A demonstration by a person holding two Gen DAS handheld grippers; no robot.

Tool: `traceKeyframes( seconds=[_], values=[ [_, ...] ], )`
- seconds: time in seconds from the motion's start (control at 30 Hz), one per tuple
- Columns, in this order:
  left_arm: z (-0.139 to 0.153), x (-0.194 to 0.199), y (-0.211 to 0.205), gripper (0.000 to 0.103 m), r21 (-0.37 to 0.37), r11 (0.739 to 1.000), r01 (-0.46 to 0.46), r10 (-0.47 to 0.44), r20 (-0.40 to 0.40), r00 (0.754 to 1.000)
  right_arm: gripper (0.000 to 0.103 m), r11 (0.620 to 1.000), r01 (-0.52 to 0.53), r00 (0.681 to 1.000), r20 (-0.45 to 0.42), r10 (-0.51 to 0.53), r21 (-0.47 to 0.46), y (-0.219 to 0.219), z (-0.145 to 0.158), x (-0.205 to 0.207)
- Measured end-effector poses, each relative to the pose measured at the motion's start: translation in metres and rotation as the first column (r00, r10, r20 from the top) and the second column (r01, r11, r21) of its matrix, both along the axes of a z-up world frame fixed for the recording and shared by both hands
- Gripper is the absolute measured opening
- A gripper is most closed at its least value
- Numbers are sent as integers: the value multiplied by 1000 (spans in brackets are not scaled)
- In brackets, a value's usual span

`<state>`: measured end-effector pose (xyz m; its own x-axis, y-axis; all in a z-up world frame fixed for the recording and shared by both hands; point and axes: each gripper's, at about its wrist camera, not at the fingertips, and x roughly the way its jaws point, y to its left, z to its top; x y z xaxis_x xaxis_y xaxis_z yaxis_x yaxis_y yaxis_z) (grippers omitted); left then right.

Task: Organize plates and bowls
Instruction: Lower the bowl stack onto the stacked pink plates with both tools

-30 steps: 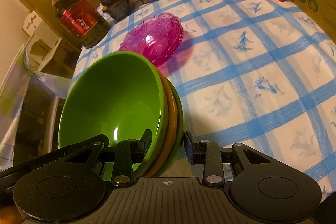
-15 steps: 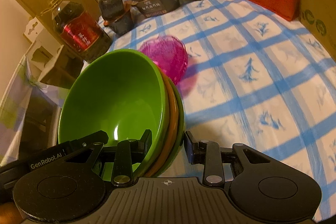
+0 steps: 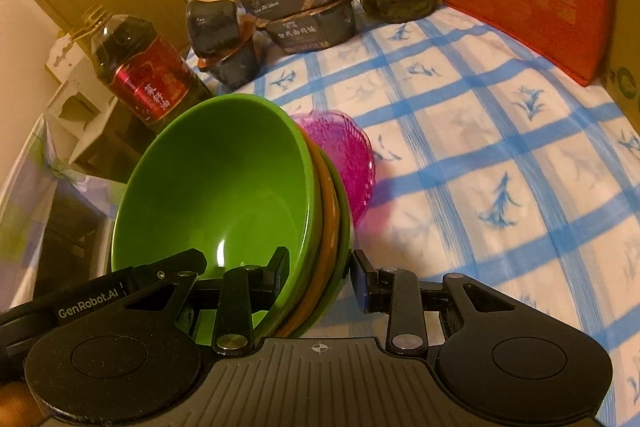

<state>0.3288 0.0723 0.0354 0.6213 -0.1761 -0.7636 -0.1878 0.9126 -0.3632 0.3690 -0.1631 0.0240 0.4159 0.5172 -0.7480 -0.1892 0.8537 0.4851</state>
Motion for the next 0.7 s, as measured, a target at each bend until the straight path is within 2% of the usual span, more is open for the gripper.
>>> traceKeyframes(
  seconds=[0.4, 0.7],
  values=[
    [-19, 59, 19, 25, 5, 1000, -22, 22, -26, 999, 33, 1000, -15, 1000, -13, 15, -10, 25, -14, 66],
    [-42, 86, 29, 25, 21, 999, -31, 33, -64, 997, 33, 999, -31, 999, -35, 30, -24, 42, -35, 99]
  ],
)
